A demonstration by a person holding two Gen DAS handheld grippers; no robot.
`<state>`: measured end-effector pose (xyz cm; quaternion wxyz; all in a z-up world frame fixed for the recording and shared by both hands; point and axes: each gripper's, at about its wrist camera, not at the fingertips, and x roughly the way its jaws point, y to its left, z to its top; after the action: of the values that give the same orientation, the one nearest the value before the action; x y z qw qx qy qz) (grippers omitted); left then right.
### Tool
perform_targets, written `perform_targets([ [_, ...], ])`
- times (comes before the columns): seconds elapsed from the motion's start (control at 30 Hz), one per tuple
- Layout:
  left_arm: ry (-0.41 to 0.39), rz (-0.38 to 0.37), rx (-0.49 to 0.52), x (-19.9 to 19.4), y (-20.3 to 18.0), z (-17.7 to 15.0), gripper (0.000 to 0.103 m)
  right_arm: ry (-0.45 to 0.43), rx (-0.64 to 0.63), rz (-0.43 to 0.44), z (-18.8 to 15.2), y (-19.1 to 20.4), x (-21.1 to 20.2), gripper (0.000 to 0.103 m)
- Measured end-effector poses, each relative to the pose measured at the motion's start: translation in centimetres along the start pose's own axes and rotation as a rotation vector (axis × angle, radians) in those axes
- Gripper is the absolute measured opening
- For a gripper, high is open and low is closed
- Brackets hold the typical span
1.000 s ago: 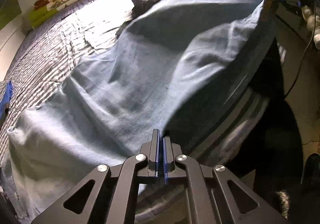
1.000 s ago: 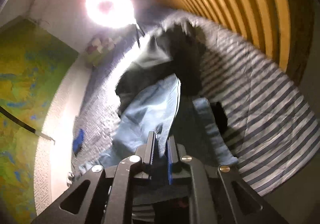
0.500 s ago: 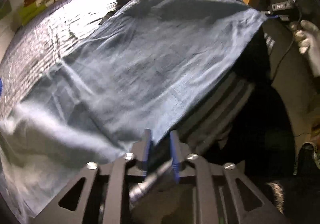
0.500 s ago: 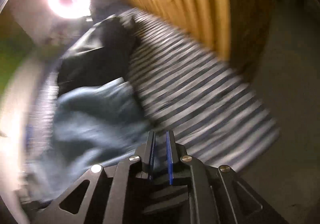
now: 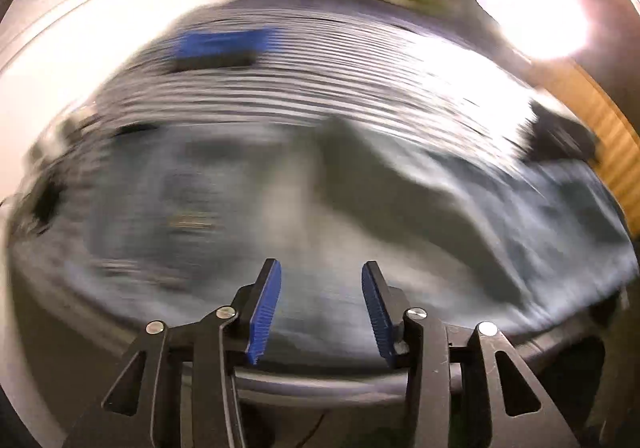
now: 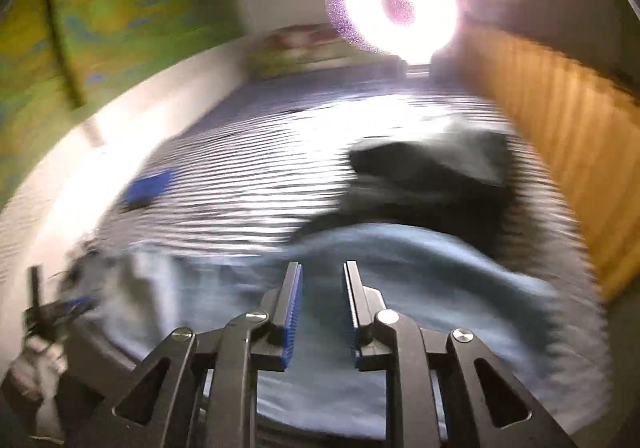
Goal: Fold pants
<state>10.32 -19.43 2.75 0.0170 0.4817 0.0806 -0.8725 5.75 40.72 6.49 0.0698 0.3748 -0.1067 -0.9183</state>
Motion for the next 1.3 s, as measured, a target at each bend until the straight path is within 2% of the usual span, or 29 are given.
perform_targets([
  [0.03, -0.002, 0.02, -0.055, 0.0, 3.0, 0.7, 0.046, 0.021, -0.016, 0.041, 0.9, 1.7, 1.6, 0.019],
  [0.13, -0.025, 0.072, -0.131, 0.8, 8.3, 3.2, 0.046, 0.105, -0.13, 0.171, 2.9, 7.9, 7.3, 0.019],
  [0.27, -0.032, 0.105, -0.176, 3.6, 12.4, 6.7, 0.046, 0.269, -0.232, 0.294, 4.3, 15.3, 16.4, 0.02],
  [0.37, -0.016, 0.13, -0.156, 6.5, 13.7, 9.0, 0.046, 0.387, -0.305, 0.34, 4.3, 20.1, 23.6, 0.024],
  [0.4, -0.01, 0.137, -0.144, 7.6, 14.1, 9.7, 0.046, 0.408, -0.328, 0.348, 4.2, 20.9, 25.1, 0.028],
  [0.47, -0.009, 0.166, -0.129, 9.2, 14.8, 10.8, 0.046, 0.45, -0.376, 0.372, 3.5, 22.9, 28.4, 0.029],
  [0.6, -0.01, 0.157, -0.134, 11.4, 16.0, 11.7, 0.05, 0.566, -0.439, 0.453, 1.9, 26.2, 34.2, 0.033],
  [0.73, -0.042, 0.168, -0.117, 12.3, 16.1, 11.4, 0.055, 0.624, -0.465, 0.466, 0.4, 27.1, 36.8, 0.03],
  [0.77, -0.047, 0.169, -0.118, 12.4, 16.1, 11.3, 0.055, 0.623, -0.46, 0.467, 0.1, 27.0, 36.6, 0.005],
  [0.87, -0.064, 0.165, -0.129, 12.7, 16.3, 10.9, 0.056, 0.542, -0.43, 0.483, 0.3, 26.1, 34.1, 0.003],
  [0.9, -0.07, 0.165, -0.13, 12.7, 16.4, 10.7, 0.057, 0.497, -0.412, 0.447, 0.7, 25.1, 33.2, 0.003],
  [0.97, -0.081, 0.174, -0.135, 12.7, 16.3, 10.3, 0.057, 0.495, -0.337, 0.436, 0.7, 23.6, 32.9, 0.003],
  [1.07, -0.081, 0.193, -0.151, 12.4, 16.4, 9.8, 0.057, 0.501, -0.43, 0.431, 0.4, 25.0, 32.2, 0.006],
  [1.13, -0.076, 0.204, -0.162, 12.2, 16.7, 9.4, 0.057, 0.489, -0.41, 0.431, 1.5, 25.7, 31.9, 0.019],
  [1.17, -0.075, 0.205, -0.169, 12.2, 16.9, 9.3, 0.057, 0.486, -0.375, 0.464, 2.1, 26.3, 32.6, 0.031],
  [1.23, -0.071, 0.216, -0.201, 12.5, 17.6, 8.2, 0.062, 0.49, -0.319, 0.533, 3.2, 27.9, 33.9, 0.034],
  [1.27, -0.07, 0.23, -0.207, 12.7, 17.7, 7.7, 0.07, 0.493, -0.312, 0.544, 3.5, 28.4, 34.5, 0.034],
  [1.3, -0.068, 0.24, -0.215, 12.7, 17.9, 7.2, 0.074, 0.502, -0.306, 0.549, 3.6, 29.1, 35.5, 0.034],
])
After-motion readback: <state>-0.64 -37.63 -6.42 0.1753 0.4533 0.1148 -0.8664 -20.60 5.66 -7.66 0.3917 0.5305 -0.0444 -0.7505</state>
